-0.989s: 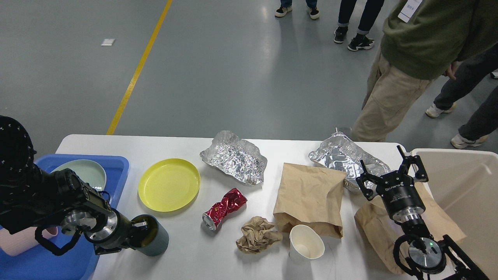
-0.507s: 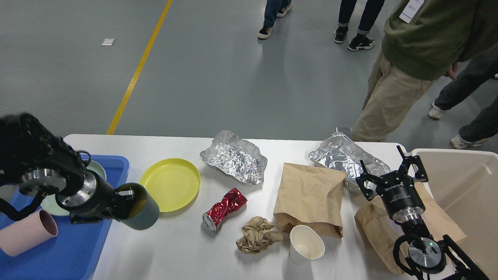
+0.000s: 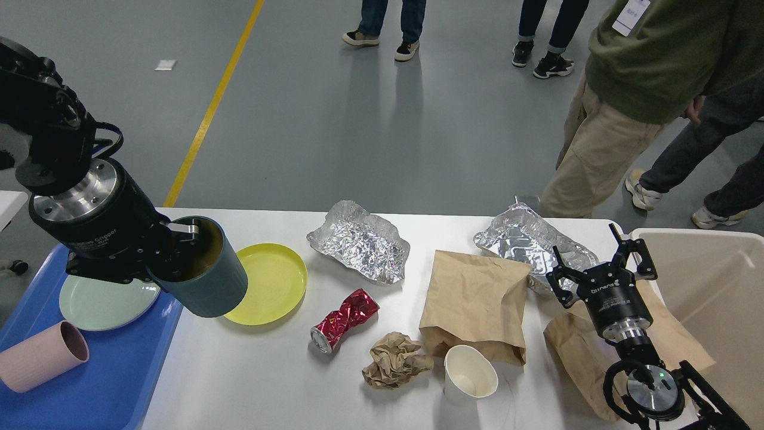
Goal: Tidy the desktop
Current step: 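Lift the teal mug and lower it onto the blue tray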
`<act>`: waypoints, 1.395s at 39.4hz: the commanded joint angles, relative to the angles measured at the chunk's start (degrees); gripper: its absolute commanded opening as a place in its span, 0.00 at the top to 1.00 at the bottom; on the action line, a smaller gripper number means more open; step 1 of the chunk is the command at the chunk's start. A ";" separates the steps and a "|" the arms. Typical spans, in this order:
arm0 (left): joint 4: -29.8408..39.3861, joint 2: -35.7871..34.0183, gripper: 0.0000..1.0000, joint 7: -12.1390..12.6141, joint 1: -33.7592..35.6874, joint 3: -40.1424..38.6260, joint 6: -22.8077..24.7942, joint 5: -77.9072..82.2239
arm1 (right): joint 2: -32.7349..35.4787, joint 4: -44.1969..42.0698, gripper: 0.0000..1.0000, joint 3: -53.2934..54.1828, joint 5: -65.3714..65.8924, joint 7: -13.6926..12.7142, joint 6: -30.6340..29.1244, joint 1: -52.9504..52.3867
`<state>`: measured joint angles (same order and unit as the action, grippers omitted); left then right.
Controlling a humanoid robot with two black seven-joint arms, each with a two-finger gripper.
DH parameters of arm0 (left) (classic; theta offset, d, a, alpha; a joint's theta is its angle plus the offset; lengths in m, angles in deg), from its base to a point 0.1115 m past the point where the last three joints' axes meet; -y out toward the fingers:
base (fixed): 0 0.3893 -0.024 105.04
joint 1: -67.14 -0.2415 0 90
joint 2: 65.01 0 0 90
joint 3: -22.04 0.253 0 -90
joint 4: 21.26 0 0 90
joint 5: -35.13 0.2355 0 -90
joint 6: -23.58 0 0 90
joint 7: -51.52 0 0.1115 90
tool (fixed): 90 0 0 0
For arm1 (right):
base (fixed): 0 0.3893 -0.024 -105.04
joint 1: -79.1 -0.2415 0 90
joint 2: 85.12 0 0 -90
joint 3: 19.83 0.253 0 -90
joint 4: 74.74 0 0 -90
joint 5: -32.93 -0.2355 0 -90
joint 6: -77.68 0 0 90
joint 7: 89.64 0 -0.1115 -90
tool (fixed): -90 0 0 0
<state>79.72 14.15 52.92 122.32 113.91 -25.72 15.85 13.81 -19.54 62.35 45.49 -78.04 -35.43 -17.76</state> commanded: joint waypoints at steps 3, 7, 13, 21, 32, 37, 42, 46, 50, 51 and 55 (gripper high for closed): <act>-1.04 -3.91 1.00 0.01 -4.28 2.53 -1.58 3.71 | -0.04 -0.01 0.00 0.00 0.00 0.00 0.00 -0.08; -1.66 -10.49 1.00 -0.08 -11.29 2.35 -8.76 10.20 | 0.04 -0.01 0.00 0.00 0.00 0.00 0.00 -0.08; -3.85 -20.87 1.00 -0.34 -21.42 2.61 -16.96 18.29 | 0.04 -0.01 0.00 0.00 0.00 0.00 0.00 -0.08; -11.94 -30.19 1.00 -2.63 -33.19 -0.36 -18.28 26.48 | 0.04 -0.01 0.00 0.00 0.00 0.00 0.00 0.01; -26.35 -38.11 1.00 -2.63 -58.24 -15.83 -23.99 31.67 | 0.04 -0.01 0.00 0.00 0.00 0.00 0.00 0.01; -30.58 -38.11 1.00 -2.54 -68.01 -23.84 -25.41 31.67 | 0.04 -0.01 0.00 0.00 0.00 0.00 0.00 -0.08; -32.60 -38.20 1.00 -2.45 -68.45 -24.19 -25.32 31.67 | -0.04 -0.01 0.00 0.00 0.00 0.00 0.00 0.01; -33.39 -38.11 1.00 -2.54 -69.07 -24.28 -25.32 31.58 | -0.05 -0.01 0.00 0.00 0.00 0.00 0.00 0.01; -34.01 -37.94 1.00 -2.45 -69.42 -24.98 -25.32 31.32 | -0.04 -0.01 0.00 0.00 0.00 0.00 0.00 -0.08; -34.01 -37.94 1.00 -2.37 -69.59 -25.07 -25.32 31.32 | -0.05 -0.01 0.00 0.00 0.00 0.00 0.00 0.01; -34.01 -37.85 0.95 -2.63 -70.38 -25.34 -25.32 31.32 | 0.04 -0.01 0.00 0.00 0.00 0.00 0.00 0.01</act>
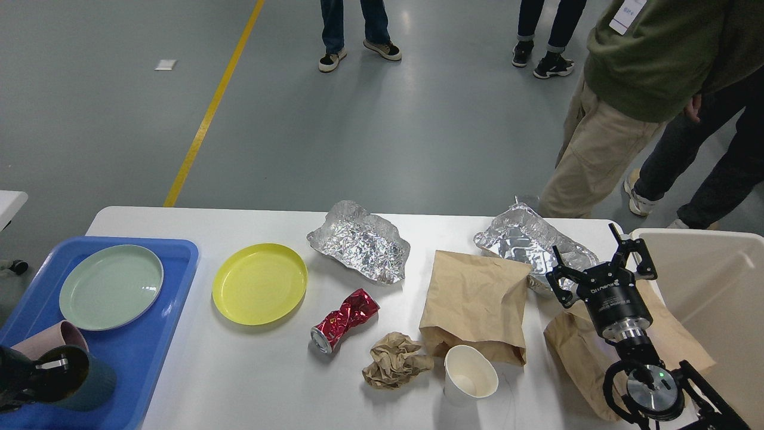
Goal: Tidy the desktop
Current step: 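Lift the teal mug and lower it onto the blue tray, then release the teal mug and raise the left gripper away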
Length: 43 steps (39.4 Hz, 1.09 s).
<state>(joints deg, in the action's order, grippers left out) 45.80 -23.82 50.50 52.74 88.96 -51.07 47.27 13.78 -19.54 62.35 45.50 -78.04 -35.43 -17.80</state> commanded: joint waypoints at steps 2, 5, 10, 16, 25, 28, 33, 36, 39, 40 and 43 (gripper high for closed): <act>-0.09 0.11 0.79 -0.65 -1.07 -0.73 0.21 -0.36 | -0.02 0.00 0.00 0.00 0.00 0.00 0.00 0.04; -0.09 0.11 0.56 -0.74 -1.33 -1.17 0.03 -0.63 | -0.02 0.00 0.00 0.00 0.00 0.00 0.00 -0.05; -0.09 0.20 0.41 -0.74 -1.77 -1.35 0.21 -0.71 | 0.07 0.00 0.00 0.00 0.00 0.00 0.00 -0.05; -0.09 0.11 0.20 -0.74 -1.86 -1.26 -0.06 -0.71 | -0.02 0.00 0.00 0.00 0.00 0.00 0.00 0.04; -0.09 0.12 0.06 -0.56 -1.77 -1.18 0.38 -0.80 | 0.07 0.00 0.00 0.00 0.00 0.00 0.00 -0.05; -0.09 0.11 0.06 -0.56 -1.77 -1.18 0.21 -0.98 | -0.02 0.00 0.00 0.00 0.00 0.00 0.00 -0.05; -0.09 -0.06 0.06 -0.39 -1.60 -1.09 0.47 -0.98 | -0.02 0.00 0.00 0.00 0.00 0.00 0.00 -0.05; -0.09 -0.24 0.06 -0.47 -1.60 -1.00 0.73 -0.98 | -0.02 0.00 0.00 0.00 0.00 0.00 0.00 0.04; -0.09 -0.24 0.05 -0.47 -1.60 -0.91 0.91 -0.98 | -0.02 0.00 0.00 0.00 0.00 0.00 0.00 -0.05; 0.00 -0.24 0.05 -0.47 -1.60 -0.91 0.91 -0.98 | -0.02 0.00 0.00 0.00 0.00 0.00 0.00 0.04; 0.00 -0.41 0.05 -0.47 -1.51 -0.74 0.91 -0.98 | -0.02 0.00 0.00 0.00 0.00 0.00 0.00 -0.05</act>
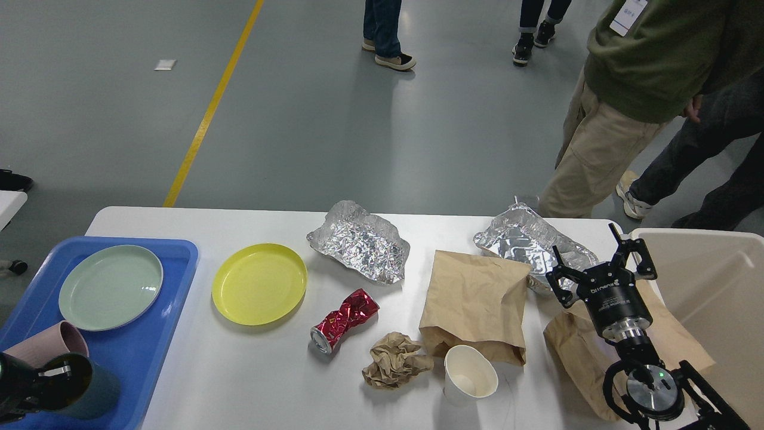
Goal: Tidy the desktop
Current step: 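Release the teal mug and raise the left gripper away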
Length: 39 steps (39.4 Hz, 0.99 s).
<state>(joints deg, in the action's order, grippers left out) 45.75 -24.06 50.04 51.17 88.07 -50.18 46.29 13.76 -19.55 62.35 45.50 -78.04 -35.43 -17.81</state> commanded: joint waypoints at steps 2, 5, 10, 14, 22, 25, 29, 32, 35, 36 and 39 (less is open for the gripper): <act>0.05 -0.26 0.05 -0.01 0.06 0.16 0.03 0.00 | 0.09 0.00 0.00 0.00 0.00 0.00 0.00 0.05; 0.05 -0.26 0.05 -0.01 0.15 0.16 0.03 0.00 | 0.09 0.00 0.00 0.00 0.00 0.00 0.00 -0.04; 0.05 -0.26 0.04 0.16 0.23 0.25 0.03 0.00 | 0.00 0.00 0.00 0.00 0.00 0.00 0.00 -0.04; 0.05 -0.26 0.04 0.25 0.32 0.34 0.03 0.00 | 0.00 0.00 0.00 0.00 0.00 0.00 0.00 -0.03; 0.05 -0.26 0.04 0.34 0.50 0.51 0.03 0.00 | 0.00 0.00 0.00 0.00 0.00 0.00 0.00 0.05; 0.05 -0.17 0.04 0.34 0.50 0.51 0.03 0.00 | 0.00 0.00 0.00 0.00 0.00 0.00 0.00 0.05; 0.23 -0.17 0.04 0.25 0.59 0.51 0.11 0.18 | 0.00 0.00 0.00 0.00 0.00 0.00 0.00 -0.04; 0.40 -0.17 0.04 0.25 0.67 0.51 0.38 0.18 | 0.00 0.00 0.00 0.00 0.00 0.00 0.00 -0.03; 0.58 -0.26 0.04 0.16 0.76 0.60 0.47 0.18 | 0.00 0.00 0.00 0.00 0.00 0.00 0.00 -0.03; 0.58 -0.26 0.04 0.16 0.76 0.60 0.47 0.18 | 0.00 0.00 0.00 0.00 0.00 0.00 0.00 -0.04; 0.58 -0.26 0.04 0.07 0.76 0.60 0.47 0.00 | 0.00 0.00 0.00 0.00 0.00 0.00 0.00 0.05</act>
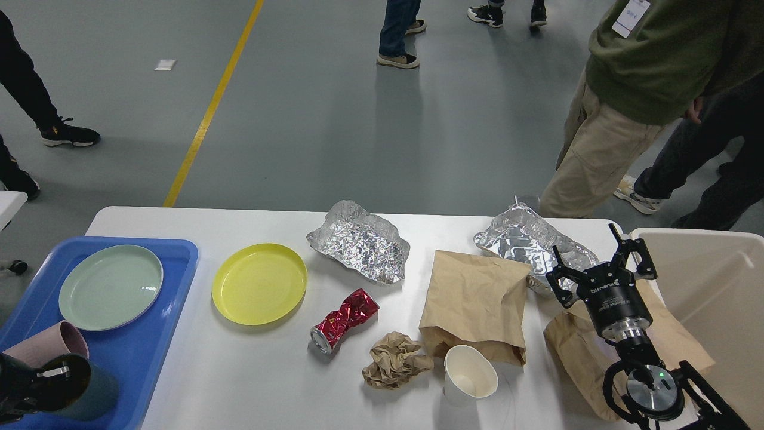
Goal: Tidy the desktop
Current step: 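Release the teal mug and raise the left gripper away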
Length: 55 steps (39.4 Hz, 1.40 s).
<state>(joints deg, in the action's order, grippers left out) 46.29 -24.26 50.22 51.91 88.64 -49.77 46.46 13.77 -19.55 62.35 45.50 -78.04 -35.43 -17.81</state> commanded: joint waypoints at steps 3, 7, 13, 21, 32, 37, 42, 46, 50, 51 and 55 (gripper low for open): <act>0.04 -0.06 0.04 -0.11 0.11 0.12 0.05 -0.17 | 0.08 0.00 0.00 0.00 0.00 0.00 0.00 0.05; 0.04 -0.06 0.04 -0.11 0.11 0.12 0.05 -0.17 | 0.08 0.00 0.00 0.00 0.00 0.00 0.00 -0.03; 0.04 0.03 0.04 -0.29 0.46 0.12 0.05 -0.17 | -0.01 0.00 0.00 0.00 0.00 0.00 0.00 -0.03; 0.04 -0.06 0.04 -0.11 0.46 0.12 0.05 -0.17 | -0.01 0.00 0.00 0.00 0.00 0.00 0.00 -0.03; 0.12 -0.15 0.04 0.24 1.60 0.29 0.14 -0.17 | -0.01 0.09 0.00 0.00 0.00 0.00 0.00 -0.03; 1.00 -0.15 0.04 -0.11 3.79 2.49 0.23 -0.17 | -0.01 0.09 0.00 0.00 0.00 0.00 0.00 -0.03; 3.63 -0.32 0.04 -0.20 10.02 8.45 0.32 -0.26 | -0.01 0.09 0.00 0.00 0.00 0.00 0.00 -0.03; 5.48 -0.23 0.04 -0.20 13.46 11.80 0.58 -0.26 | -0.01 0.00 0.00 0.00 0.00 0.00 0.00 0.05; 7.15 -0.06 0.04 0.15 18.20 14.44 3.21 -0.70 | -0.01 0.00 0.00 0.00 0.00 0.00 0.00 0.05; 7.59 0.12 0.04 0.24 19.34 14.97 4.18 -0.70 | -0.01 0.00 0.00 0.00 0.00 0.00 0.00 0.05; 8.30 1.78 0.04 0.33 25.93 18.57 9.54 -0.70 | -0.01 0.09 0.00 0.00 0.00 0.00 0.00 -0.03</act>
<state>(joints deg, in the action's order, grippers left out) 53.73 -24.04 50.37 71.32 103.72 -45.39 45.82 13.77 -19.52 62.35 45.50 -78.04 -35.43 -17.78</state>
